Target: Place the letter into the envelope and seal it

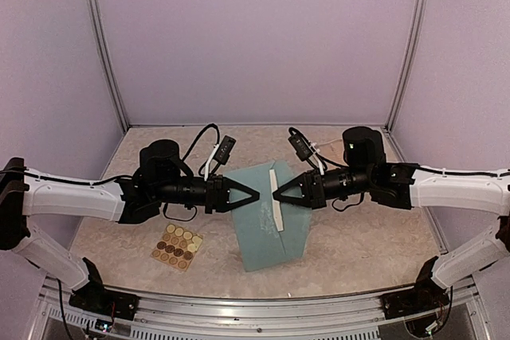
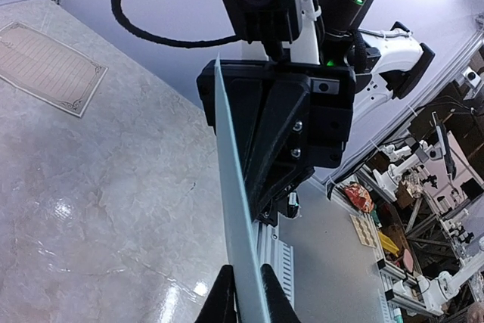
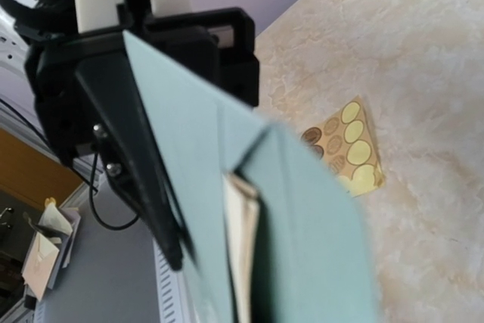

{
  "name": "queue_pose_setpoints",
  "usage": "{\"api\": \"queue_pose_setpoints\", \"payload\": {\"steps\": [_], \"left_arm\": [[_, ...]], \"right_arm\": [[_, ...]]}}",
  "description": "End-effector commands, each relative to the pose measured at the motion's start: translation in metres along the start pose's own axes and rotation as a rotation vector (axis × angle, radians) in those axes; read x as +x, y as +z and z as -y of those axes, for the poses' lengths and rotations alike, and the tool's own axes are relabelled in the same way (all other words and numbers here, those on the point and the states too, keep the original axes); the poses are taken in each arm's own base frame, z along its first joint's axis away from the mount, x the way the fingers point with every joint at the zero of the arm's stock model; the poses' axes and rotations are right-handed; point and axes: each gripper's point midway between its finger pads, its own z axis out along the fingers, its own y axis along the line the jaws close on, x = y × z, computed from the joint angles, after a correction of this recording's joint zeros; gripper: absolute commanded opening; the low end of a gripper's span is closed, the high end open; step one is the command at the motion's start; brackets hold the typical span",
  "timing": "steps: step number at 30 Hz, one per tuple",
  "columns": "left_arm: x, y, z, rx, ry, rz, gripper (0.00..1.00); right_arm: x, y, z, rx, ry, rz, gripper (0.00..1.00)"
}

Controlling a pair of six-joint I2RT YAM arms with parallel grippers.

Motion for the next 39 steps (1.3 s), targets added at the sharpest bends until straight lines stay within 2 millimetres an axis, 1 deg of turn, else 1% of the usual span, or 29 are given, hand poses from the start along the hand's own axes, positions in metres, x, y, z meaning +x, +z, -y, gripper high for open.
{"api": "queue_pose_setpoints", "payload": {"steps": [1, 7, 11, 18, 21, 24, 26, 27, 29, 32, 33, 35, 37, 39], "left_arm": [[-0.014, 0.001, 0.019, 0.054, 0.055, 0.035, 0.11], [-0.011, 0.004, 0.019, 0.068, 0.045, 0.030, 0.10], [-0.010, 0.006, 0.020, 0.078, 0.044, 0.031, 0.09], [-0.010, 0.008, 0.020, 0.080, 0.042, 0.034, 0.01], [-0.011, 0.007, 0.018, 0.066, 0.044, 0.041, 0.00], [-0.013, 0.004, 0.016, 0.046, 0.049, 0.056, 0.00], [-0.014, 0.002, 0.015, 0.039, 0.048, 0.059, 0.00], [-0.014, 0.001, 0.014, 0.036, 0.048, 0.059, 0.00], [-0.014, 0.000, 0.013, 0.030, 0.046, 0.059, 0.00], [-0.013, -0.002, 0.012, 0.019, 0.044, 0.061, 0.00], [-0.013, -0.002, 0.012, 0.016, 0.043, 0.064, 0.00], [-0.015, -0.004, 0.011, 0.007, 0.043, 0.073, 0.00], [-0.017, -0.005, 0.010, -0.003, 0.043, 0.084, 0.00], [-0.018, -0.006, 0.010, -0.007, 0.044, 0.088, 0.00]], "right_arm": [[-0.002, 0.001, -0.009, -0.047, -0.013, 0.019, 0.00], [-0.003, 0.005, -0.016, -0.082, -0.022, 0.023, 0.00], [-0.001, 0.008, -0.017, -0.093, -0.020, 0.015, 0.00], [-0.002, 0.010, -0.021, -0.107, -0.023, 0.017, 0.00], [-0.003, 0.007, -0.018, -0.075, -0.025, 0.025, 0.00], [-0.007, -0.001, -0.014, -0.011, -0.035, 0.045, 0.15], [-0.011, -0.012, -0.008, 0.054, -0.044, 0.069, 0.28], [-0.015, -0.021, -0.005, 0.090, -0.048, 0.090, 0.34], [-0.019, -0.035, 0.005, 0.161, -0.043, 0.121, 0.45], [-0.023, -0.053, 0.019, 0.263, -0.035, 0.166, 0.59], [-0.020, -0.058, 0.024, 0.300, -0.026, 0.163, 0.66], [-0.016, -0.062, 0.030, 0.341, -0.019, 0.152, 0.73], [-0.008, -0.061, 0.034, 0.353, -0.007, 0.126, 0.80], [0.000, -0.057, 0.033, 0.331, 0.001, 0.098, 0.83]]}}
